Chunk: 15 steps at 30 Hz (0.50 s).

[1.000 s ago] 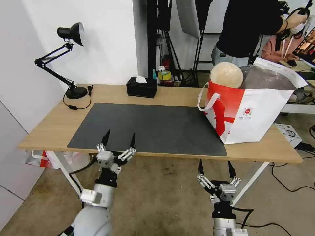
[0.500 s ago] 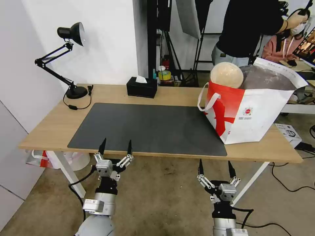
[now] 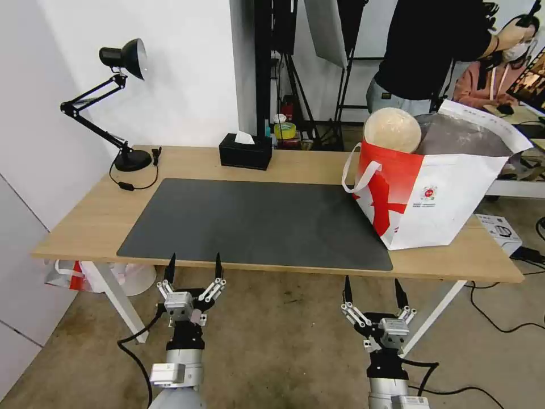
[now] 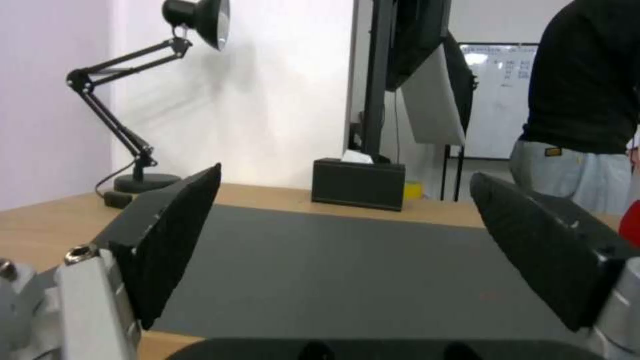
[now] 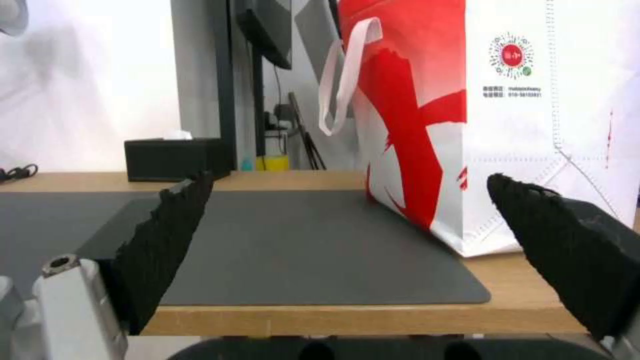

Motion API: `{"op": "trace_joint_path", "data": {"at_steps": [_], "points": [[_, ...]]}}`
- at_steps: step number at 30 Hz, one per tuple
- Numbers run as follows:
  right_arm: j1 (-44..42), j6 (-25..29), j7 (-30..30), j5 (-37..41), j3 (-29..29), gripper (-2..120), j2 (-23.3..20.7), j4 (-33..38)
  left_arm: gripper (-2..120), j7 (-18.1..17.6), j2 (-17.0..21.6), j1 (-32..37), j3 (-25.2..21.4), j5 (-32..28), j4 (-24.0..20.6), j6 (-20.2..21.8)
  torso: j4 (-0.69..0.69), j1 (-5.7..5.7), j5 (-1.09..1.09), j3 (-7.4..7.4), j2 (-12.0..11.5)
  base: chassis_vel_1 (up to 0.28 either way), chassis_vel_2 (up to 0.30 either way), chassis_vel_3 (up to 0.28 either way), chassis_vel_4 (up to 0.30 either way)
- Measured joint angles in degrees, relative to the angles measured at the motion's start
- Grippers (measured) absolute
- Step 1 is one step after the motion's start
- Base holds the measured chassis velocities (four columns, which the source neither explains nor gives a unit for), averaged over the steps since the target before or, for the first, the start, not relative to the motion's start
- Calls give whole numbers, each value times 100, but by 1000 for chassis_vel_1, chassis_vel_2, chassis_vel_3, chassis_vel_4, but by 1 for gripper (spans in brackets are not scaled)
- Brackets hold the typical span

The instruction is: Pick up the trash from the table and place it into the takeout bag.

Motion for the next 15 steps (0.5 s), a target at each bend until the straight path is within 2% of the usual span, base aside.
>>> {"op": "trace_joint_path", "data": {"at_steps": [15], "points": [[0, 0, 0, 0, 0, 100, 0, 0, 100, -3, -57, 378, -20, 151, -29, -140, 0, 0, 0, 0, 0, 0, 0, 0, 0]]}}
